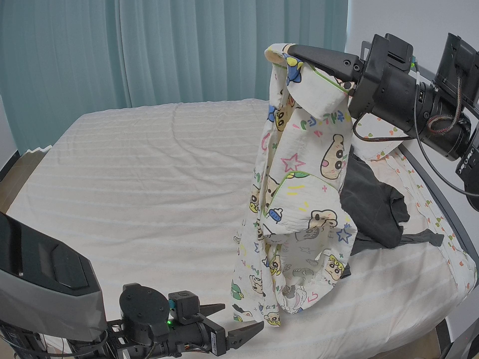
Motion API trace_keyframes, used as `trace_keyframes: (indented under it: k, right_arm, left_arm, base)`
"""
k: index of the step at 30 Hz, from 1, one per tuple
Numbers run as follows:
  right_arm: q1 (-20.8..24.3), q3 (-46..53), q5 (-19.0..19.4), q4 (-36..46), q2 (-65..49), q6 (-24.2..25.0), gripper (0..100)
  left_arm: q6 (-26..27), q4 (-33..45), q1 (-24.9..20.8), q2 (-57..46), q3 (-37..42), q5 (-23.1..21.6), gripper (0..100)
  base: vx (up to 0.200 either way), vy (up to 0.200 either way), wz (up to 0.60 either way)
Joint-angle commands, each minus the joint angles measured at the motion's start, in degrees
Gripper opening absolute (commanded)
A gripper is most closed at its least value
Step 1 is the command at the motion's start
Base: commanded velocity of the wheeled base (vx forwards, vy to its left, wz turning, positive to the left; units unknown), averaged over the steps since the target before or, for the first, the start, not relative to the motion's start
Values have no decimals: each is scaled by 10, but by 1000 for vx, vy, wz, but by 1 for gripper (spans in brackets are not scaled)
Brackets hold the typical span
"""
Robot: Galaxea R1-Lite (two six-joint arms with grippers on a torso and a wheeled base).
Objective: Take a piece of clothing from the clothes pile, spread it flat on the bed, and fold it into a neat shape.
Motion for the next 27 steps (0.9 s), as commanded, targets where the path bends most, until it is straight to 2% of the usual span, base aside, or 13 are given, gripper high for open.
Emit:
trace_keyframes:
  k: [1, 7, 16, 23, 24, 25, 27]
  right_arm:
    - [4, -1, 0, 1, -1, 0, 0]
    - [23, -2, -2, 2, -4, 0, 0]
    - [51, -32, -26, 14, 8, 0, 0]
    - [56, -43, -27, 25, 9, 0, 0]
    - [56, -43, -27, 25, 9, 0, 0]
    - [56, -43, -27, 24, 9, 1, 0]
    - [56, -43, -27, 24, 9, 1, 0]
  left_arm:
    - [4, -10, -5, 19, -2, 6, 100]
    - [17, -10, -15, 42, -15, 30, 100]
    - [22, -10, -42, 89, -58, 100, 100]
    - [31, -10, -42, 95, -76, 121, 100]
    - [31, -10, -41, 101, -89, 145, 100]
    - [31, -10, -41, 102, -90, 147, 100]
    - [31, -10, -39, 115, -114, 180, 100]
  base:
    - [0, 0, 0]
    - [0, 0, 0]
    - [0, 0, 0]
    - [0, 0, 0]
    - [0, 0, 0]
    - [0, 0, 0]
    - [0, 0, 0]
